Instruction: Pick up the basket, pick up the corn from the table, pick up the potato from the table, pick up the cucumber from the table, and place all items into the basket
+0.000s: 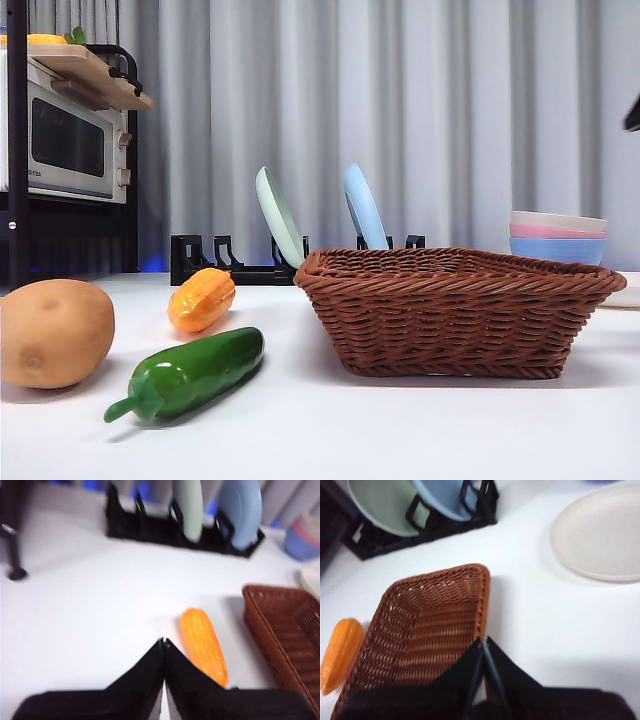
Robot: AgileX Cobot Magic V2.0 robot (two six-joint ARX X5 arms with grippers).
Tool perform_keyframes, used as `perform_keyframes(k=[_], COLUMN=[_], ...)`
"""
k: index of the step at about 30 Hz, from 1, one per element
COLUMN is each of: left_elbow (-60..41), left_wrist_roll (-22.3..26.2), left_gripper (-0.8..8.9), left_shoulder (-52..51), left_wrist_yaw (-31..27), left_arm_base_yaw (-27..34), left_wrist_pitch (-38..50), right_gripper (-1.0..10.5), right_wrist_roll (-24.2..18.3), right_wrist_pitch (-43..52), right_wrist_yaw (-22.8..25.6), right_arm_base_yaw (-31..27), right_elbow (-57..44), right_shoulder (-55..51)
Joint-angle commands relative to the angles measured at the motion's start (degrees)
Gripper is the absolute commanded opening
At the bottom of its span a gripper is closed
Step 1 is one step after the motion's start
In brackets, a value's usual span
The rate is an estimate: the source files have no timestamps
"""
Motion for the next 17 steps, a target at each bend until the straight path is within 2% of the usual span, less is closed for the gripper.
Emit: perform_keyframes(k=[1,5,6,8,9,10,11,17], left_elbow=[3.5,8.2,9.2,10.1,10.5,10.6,10.7,11.0], left_wrist_roll=[3.3,5.5,5.6,5.6,5.5,5.2,4.9,4.8], left_gripper=[-0.04,0.05,0.39,1.90,2.99,3.49,3.63,3.63], left_shoulder=[5.5,11.8,13.2,14.5,15.0,15.1,15.1,15.1], left_wrist_yaw=[3.8,8.1,8.8,9.4,9.4,9.4,9.4,9.8], left_arm_base_yaw=[-0.2,-0.2,-0.2,-0.2,-0.2,-0.2,-0.2,-0.2], left_wrist_pitch=[-2.7,-7.4,-8.2,-8.7,-8.8,-8.8,-8.8,-8.8], right_gripper=[0.0,0.0,0.2,1.3,2.3,2.8,3.2,3.2], right_wrist_roll=[-3.5,-7.2,-8.0,-8.3,-8.3,-8.3,-8.3,-8.8], right_wrist_pitch=[-2.4,-7.8,-8.9,-9.7,-9.8,-9.8,-9.8,-9.8], right_wrist_yaw=[-3.7,-9.3,-10.6,-11.2,-11.1,-11.0,-11.0,-10.9], right_arm_base_yaw=[-0.1,-0.1,-0.1,0.0,0.0,0.0,0.0,0.3], right_elbow=[4.9,11.0,12.3,13.6,14.1,14.3,14.4,15.2], right_shoulder=[6.2,13.5,15.3,17.5,18.5,19.3,20.0,25.3])
